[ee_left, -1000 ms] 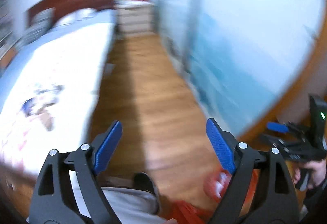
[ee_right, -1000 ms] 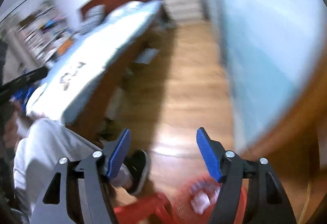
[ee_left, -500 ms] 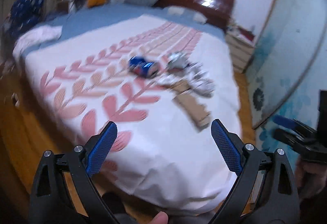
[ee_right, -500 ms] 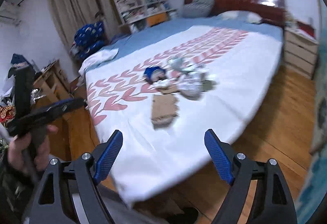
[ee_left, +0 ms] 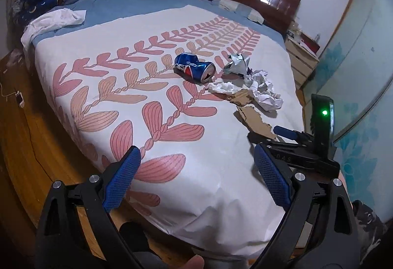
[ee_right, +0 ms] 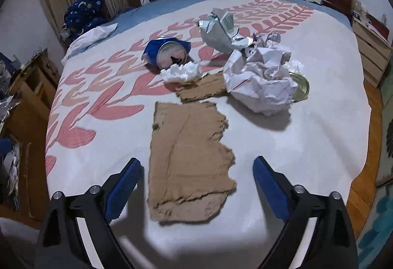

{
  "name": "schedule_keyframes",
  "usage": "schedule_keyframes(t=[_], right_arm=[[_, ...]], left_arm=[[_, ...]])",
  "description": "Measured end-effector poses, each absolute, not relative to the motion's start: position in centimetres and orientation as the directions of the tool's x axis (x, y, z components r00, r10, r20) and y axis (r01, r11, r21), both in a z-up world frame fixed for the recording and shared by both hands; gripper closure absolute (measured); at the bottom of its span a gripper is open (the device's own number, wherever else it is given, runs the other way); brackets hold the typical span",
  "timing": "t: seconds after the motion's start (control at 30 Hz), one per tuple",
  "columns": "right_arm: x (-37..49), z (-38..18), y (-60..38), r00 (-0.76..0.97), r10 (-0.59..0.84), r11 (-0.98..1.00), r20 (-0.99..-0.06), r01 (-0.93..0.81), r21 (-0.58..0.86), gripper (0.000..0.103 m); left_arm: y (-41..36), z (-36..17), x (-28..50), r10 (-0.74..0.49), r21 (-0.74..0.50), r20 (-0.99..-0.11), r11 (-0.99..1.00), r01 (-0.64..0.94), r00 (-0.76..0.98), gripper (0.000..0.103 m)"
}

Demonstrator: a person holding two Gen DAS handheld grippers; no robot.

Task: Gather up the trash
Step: 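Return both tools to the bed and grasp the cardboard with the right tool, then grasp the crushed blue Pepsi can with the left tool and lift it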

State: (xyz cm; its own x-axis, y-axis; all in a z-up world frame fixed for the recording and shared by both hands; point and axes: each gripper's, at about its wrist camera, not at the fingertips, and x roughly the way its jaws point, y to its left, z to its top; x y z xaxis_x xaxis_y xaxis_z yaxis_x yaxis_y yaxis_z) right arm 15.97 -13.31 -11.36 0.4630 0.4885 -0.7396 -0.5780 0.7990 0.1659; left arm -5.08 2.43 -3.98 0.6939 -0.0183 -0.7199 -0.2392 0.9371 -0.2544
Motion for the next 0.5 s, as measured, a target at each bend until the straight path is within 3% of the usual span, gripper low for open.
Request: schedule_keyframes(t=[0.03,0.3,0.5], right_arm=[[16.2,-11.4,-13.4,0.475,0.482,0.807,-0.736,-0.569,0.162,0.04],[15.7,-10.7,-16.9,0.436,0.596,0.756,-0.674,-0.588,0.289,0.044],[12.6,-9.1,-19.9,0.421,0.66,0.716,-0.622,-0.604,0.35,0.044]], left_arm=[[2.5,-4.0,-4.7,-0.018,-0.253,-0.722,0.937,-0.24,0.692,0.011],[3.0,-4.4,3.3,-0.021,-0.254,-0.708,0.94,-0.226,0.706,0.011],[-0.7,-5.5,11.9,0.103,0.068,-0.666,0.995,-0.078,0.739,0.011]])
